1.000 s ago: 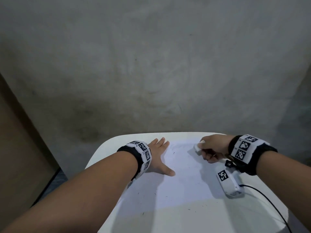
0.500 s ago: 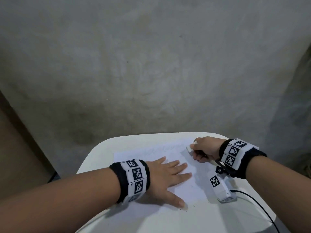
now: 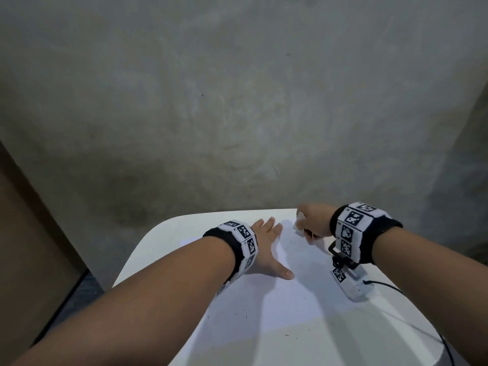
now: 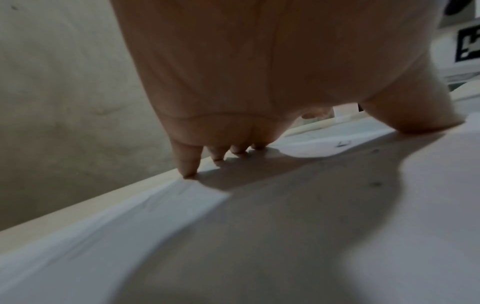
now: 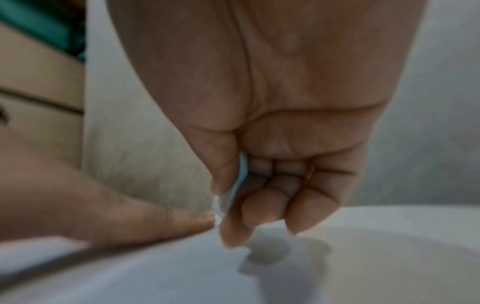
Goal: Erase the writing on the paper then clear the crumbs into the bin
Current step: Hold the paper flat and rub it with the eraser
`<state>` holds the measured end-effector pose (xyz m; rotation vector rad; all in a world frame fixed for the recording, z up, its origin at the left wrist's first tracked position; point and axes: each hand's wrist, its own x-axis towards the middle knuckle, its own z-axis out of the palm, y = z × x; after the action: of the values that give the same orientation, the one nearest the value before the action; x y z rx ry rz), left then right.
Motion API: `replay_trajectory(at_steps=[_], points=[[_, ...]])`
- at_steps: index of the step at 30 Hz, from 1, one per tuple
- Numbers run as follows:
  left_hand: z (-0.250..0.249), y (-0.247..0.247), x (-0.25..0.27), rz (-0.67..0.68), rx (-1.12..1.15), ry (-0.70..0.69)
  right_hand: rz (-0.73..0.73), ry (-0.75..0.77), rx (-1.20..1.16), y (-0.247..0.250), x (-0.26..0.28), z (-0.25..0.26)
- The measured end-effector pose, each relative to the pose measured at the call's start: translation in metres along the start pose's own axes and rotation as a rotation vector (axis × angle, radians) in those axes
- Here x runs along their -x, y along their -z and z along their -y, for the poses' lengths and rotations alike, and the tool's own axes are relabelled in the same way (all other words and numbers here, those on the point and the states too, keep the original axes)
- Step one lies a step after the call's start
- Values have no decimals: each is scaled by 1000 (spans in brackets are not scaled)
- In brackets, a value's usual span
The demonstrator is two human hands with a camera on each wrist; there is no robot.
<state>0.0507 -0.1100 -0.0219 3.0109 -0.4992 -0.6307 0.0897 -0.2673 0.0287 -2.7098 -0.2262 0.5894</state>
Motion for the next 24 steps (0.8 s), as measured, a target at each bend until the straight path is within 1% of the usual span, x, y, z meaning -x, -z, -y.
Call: replay_trajectory(at_steps=[3, 5, 6, 7, 9, 10, 11, 12, 15, 17, 18, 20, 21, 23, 24], points=[[0, 0, 0, -13, -7, -4, 17, 23, 390, -12, 1, 17], [0, 1, -1, -9, -9, -12, 98, 88, 536, -27, 7, 28], [0, 1, -2, -3, -6, -15, 143, 84, 599, -32, 14, 33], [1, 1, -3, 2, -6, -18, 145, 107, 656, -31, 15, 33], [3, -1, -4, 12, -4, -18, 91, 125, 640, -20, 8, 27], [4, -2, -4, 13, 0, -16, 50, 89, 596, -15, 5, 24], [4, -2, -4, 8, 2, -15, 25, 70, 620, -13, 2, 22], [4, -2, -4, 5, 0, -17, 26, 57, 625, -16, -1, 25], [2, -1, -6, 9, -3, -26, 124, 95, 693, -30, 5, 33], [4, -1, -8, 17, 1, -20, 103, 130, 651, -22, 0, 24], [5, -2, -8, 22, 1, -16, 72, 101, 617, -15, 0, 20], [5, -2, -7, 23, -2, -10, 17, 51, 662, -10, -4, 15], [4, -2, -7, 22, -4, -11, 10, 81, 675, -15, -6, 16], [2, -1, -7, 15, 3, -15, 68, 151, 681, -27, 2, 24], [2, 0, -7, 12, 2, -16, 105, 153, 674, -28, 4, 26]])
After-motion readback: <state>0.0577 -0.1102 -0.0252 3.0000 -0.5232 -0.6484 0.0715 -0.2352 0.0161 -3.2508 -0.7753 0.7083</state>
